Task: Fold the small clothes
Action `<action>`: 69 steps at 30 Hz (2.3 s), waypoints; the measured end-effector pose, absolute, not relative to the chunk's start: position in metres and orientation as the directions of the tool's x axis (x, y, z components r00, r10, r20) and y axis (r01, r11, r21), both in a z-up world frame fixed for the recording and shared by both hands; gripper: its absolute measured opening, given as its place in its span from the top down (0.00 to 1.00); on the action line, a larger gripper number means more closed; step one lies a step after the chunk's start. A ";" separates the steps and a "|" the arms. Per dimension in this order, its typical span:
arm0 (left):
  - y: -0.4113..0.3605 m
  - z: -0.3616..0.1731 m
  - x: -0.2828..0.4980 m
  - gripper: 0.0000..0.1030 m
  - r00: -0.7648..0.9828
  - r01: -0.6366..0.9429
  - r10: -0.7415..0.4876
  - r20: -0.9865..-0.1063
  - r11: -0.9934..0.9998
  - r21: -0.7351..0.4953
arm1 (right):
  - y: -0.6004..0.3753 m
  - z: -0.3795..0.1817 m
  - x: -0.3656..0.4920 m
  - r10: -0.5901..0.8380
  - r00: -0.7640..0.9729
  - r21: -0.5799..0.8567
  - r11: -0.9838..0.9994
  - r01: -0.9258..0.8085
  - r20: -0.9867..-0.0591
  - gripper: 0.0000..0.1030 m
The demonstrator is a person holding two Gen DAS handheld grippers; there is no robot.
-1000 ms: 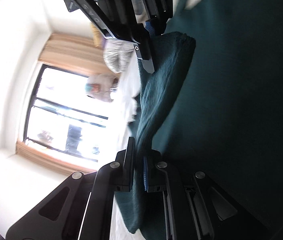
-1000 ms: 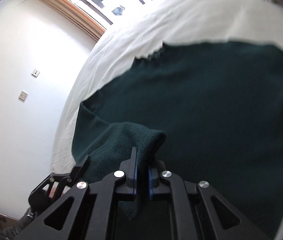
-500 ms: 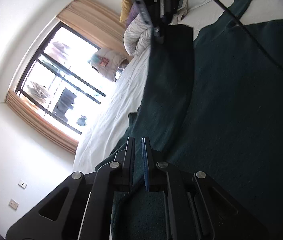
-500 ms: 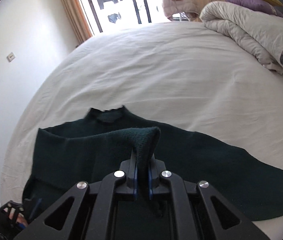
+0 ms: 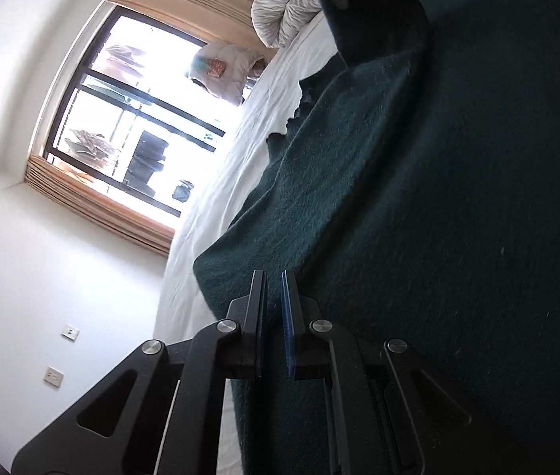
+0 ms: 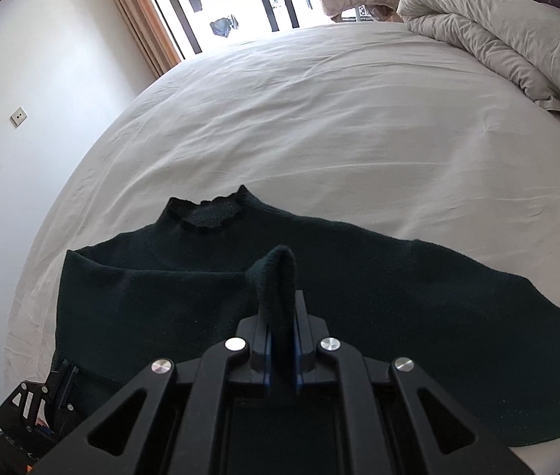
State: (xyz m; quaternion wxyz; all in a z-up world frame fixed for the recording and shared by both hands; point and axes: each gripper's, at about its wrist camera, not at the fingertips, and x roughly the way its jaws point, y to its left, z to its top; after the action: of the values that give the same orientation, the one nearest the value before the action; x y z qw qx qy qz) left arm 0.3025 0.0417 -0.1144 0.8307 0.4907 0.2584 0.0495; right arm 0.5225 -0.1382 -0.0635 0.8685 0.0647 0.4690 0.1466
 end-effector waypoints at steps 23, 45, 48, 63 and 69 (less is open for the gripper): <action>0.095 -0.114 0.321 0.92 0.742 0.043 0.499 -0.448 0.632 0.774 | -0.120 -0.056 0.530 0.315 0.508 0.261 0.949 -0.177 -0.801 0.92; 0.074 -0.063 0.403 0.92 0.749 0.091 0.379 -0.543 0.754 0.651 | -0.177 -0.123 0.542 0.339 0.451 0.373 0.928 -0.014 -0.826 0.75; 0.094 -0.083 0.423 0.92 0.686 0.076 0.425 -0.590 0.764 0.640 | -0.186 -0.118 0.538 0.293 0.469 0.340 0.940 0.017 -0.833 0.70; 0.108 -0.103 0.422 0.93 0.698 0.061 0.397 -0.596 0.796 0.602 | -0.140 -0.130 0.522 0.461 0.472 0.461 0.879 -0.124 -0.752 0.71; 0.108 -0.106 0.420 0.93 0.702 0.052 0.406 -0.585 0.790 0.611 | -0.199 -0.136 0.516 0.459 0.526 0.527 0.850 -0.025 -0.716 0.97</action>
State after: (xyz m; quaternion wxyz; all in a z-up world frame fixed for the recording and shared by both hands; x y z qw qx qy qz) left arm 0.4199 0.1081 -0.1064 0.8696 0.3080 0.3722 0.1017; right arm 0.5156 -0.1993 -0.1364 0.8416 0.2333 0.4653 0.1438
